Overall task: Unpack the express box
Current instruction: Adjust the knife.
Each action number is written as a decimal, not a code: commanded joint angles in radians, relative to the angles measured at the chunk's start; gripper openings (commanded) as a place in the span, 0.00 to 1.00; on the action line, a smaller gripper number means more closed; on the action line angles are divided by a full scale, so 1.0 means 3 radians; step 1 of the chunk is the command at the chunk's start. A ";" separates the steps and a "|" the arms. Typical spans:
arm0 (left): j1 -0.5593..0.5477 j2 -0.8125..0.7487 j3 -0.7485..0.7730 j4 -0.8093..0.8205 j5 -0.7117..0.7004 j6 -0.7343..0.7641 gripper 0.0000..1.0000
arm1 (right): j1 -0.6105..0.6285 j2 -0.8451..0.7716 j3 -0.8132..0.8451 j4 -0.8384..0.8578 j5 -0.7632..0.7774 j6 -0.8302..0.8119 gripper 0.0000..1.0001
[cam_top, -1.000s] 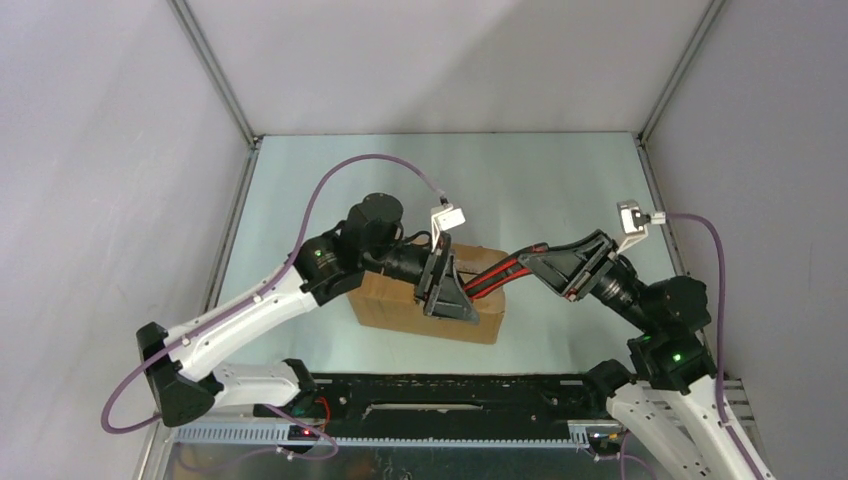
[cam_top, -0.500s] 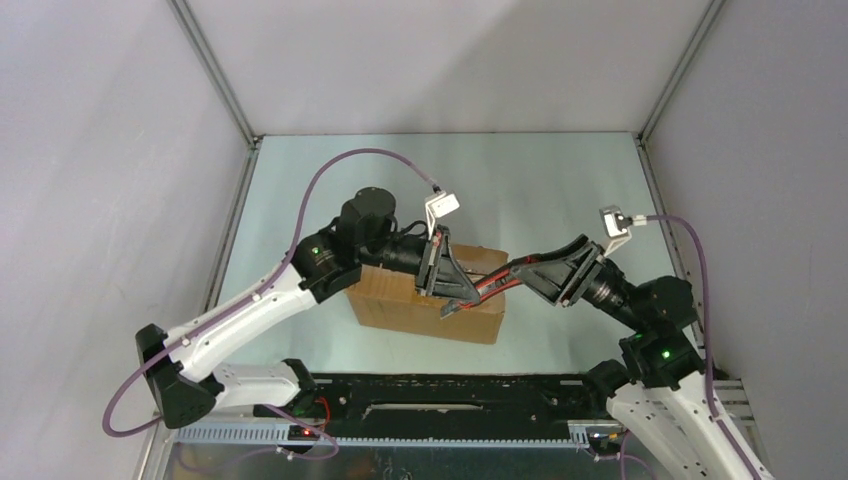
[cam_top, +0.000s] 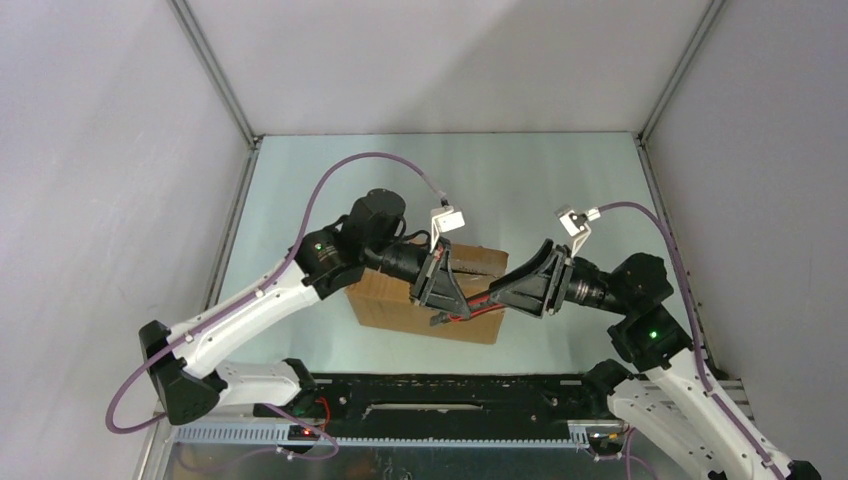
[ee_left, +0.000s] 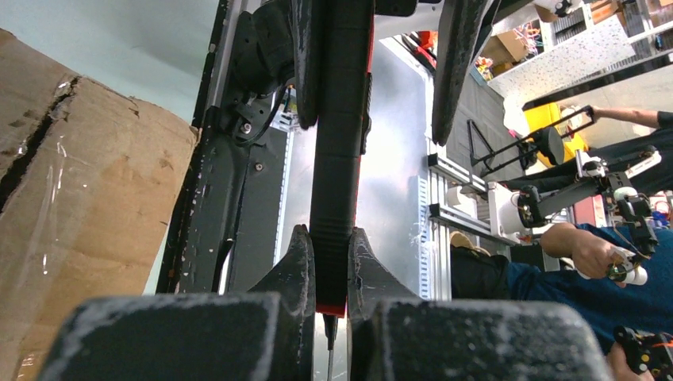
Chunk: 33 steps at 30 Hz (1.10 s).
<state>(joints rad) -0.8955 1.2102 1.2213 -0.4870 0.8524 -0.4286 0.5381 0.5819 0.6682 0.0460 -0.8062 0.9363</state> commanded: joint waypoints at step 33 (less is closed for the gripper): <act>-0.0006 0.0095 0.0370 -0.0115 0.0318 0.0267 0.00 | 0.0446 0.0106 0.0110 -0.0094 0.0195 -0.0368 0.44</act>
<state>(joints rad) -0.8932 1.2480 1.2900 -0.5598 0.8875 -0.3824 0.6548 0.5995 0.6689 0.0067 -0.7227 0.8627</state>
